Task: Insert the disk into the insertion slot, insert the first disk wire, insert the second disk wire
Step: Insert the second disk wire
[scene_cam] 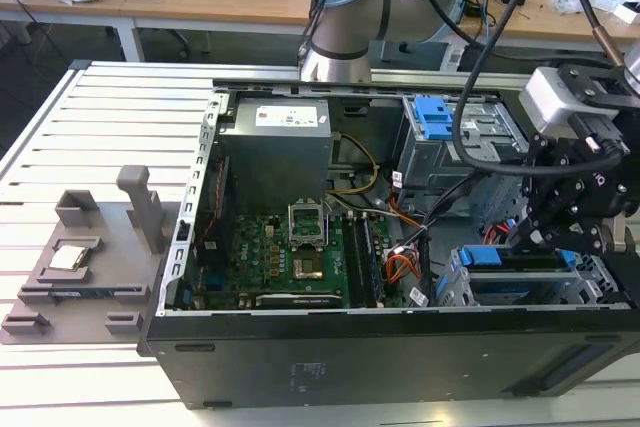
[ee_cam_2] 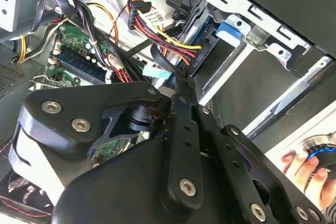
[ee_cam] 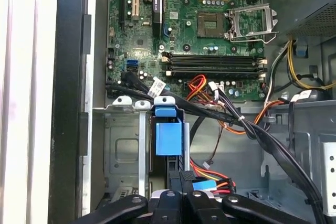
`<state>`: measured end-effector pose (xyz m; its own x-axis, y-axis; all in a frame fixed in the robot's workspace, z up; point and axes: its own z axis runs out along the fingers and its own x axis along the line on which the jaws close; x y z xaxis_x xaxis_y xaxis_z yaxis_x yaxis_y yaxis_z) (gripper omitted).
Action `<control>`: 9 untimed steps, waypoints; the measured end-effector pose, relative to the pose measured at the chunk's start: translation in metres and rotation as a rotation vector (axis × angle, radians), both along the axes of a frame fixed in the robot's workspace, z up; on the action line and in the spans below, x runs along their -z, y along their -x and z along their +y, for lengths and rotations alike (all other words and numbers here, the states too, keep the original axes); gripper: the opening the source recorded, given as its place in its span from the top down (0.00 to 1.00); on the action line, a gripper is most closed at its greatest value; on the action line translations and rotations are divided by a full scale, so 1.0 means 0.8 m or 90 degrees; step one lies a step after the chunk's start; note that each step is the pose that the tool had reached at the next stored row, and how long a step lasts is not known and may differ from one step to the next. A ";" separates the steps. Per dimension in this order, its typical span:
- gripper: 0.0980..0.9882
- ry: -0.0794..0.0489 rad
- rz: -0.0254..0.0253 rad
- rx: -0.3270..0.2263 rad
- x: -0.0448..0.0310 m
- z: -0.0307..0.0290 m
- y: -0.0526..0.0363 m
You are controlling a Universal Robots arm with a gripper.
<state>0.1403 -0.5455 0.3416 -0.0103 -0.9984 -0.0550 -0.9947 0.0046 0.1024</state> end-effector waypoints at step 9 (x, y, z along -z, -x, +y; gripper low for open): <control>0.99 0.000 0.0000 0.000 -0.0149 -0.0001 0.000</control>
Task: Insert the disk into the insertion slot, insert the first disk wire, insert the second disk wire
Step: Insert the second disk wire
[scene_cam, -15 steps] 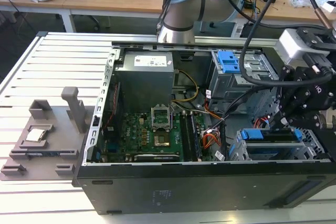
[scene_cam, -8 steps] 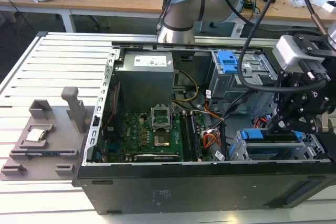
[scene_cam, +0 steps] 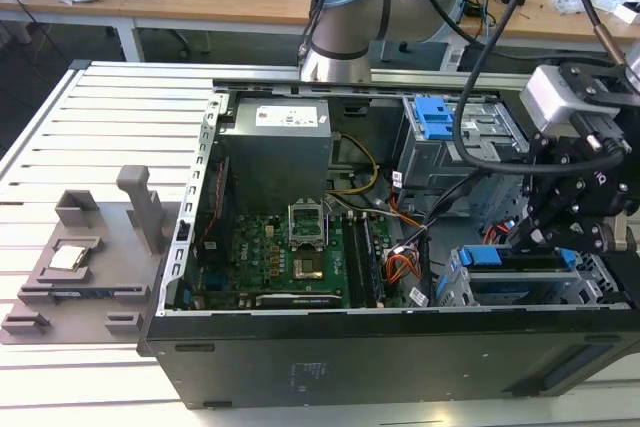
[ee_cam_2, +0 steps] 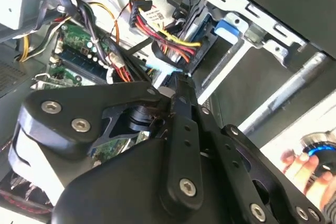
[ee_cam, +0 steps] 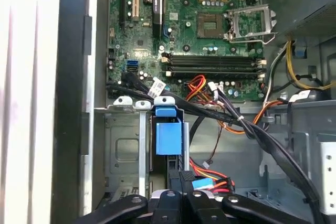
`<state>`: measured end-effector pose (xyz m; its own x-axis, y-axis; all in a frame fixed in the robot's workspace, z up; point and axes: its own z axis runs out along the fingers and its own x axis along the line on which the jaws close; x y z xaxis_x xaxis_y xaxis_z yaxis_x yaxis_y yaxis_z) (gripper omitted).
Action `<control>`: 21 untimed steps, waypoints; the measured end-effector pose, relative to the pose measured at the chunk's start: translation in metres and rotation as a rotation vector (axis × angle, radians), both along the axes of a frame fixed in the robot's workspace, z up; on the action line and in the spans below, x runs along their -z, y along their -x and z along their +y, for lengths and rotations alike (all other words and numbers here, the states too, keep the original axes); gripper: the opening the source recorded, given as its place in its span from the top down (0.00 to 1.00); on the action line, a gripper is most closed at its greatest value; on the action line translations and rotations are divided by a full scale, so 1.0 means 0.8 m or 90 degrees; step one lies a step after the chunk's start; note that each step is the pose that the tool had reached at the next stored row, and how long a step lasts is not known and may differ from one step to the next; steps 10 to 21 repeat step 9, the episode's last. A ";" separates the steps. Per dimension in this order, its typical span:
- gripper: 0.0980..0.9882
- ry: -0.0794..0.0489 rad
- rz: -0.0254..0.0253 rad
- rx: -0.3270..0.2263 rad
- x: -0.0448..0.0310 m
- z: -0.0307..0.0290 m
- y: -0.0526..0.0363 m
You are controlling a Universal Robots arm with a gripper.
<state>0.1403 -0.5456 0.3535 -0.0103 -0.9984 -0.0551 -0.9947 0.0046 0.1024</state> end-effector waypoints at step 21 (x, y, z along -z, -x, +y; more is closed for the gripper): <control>0.99 0.001 0.0000 0.000 -0.0310 0.0000 0.000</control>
